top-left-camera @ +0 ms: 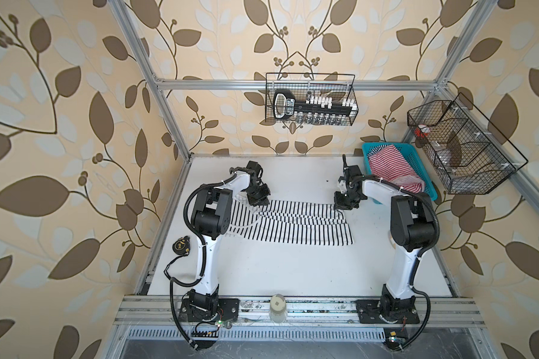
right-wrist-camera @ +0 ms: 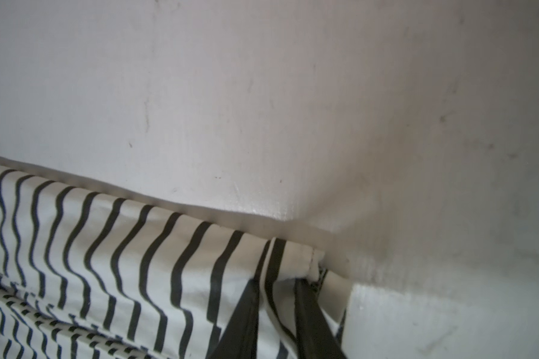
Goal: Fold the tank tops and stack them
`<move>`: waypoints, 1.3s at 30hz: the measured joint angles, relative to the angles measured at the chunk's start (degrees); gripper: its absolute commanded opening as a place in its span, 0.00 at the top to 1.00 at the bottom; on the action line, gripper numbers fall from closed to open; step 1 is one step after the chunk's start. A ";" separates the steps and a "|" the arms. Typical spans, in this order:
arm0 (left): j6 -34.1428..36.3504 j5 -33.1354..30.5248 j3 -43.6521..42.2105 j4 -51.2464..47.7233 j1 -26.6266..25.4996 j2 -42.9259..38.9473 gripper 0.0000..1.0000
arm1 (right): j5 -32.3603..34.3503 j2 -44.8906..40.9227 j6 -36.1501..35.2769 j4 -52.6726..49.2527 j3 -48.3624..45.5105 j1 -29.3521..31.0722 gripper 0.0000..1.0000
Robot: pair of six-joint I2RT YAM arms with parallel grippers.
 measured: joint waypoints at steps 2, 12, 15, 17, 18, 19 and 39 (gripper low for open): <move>0.00 0.02 -0.09 0.11 0.00 0.00 0.88 | 0.28 0.00 -0.02 0.00 0.11 -0.13 0.93; 0.02 0.15 -1.66 1.73 0.13 -0.46 0.92 | 1.57 -0.87 0.61 0.28 -0.28 -2.67 1.00; 0.02 0.44 -2.16 2.27 0.35 -0.59 0.92 | 1.70 -2.03 1.27 0.57 -1.29 -3.72 1.00; 0.04 0.44 -2.47 2.56 0.37 -0.70 0.93 | 1.70 -2.56 1.64 0.79 -1.88 -4.24 1.00; 0.04 0.44 -2.62 2.67 0.37 -0.76 0.93 | 1.68 -2.64 1.75 0.83 -2.03 -4.42 1.00; 0.04 0.44 -2.78 2.82 0.37 -0.83 0.93 | 1.68 -2.64 1.90 0.98 -2.19 -4.55 1.00; 0.07 0.24 -3.87 2.25 -0.15 -2.75 0.75 | 4.09 -8.17 4.07 0.17 -3.82 -4.83 0.71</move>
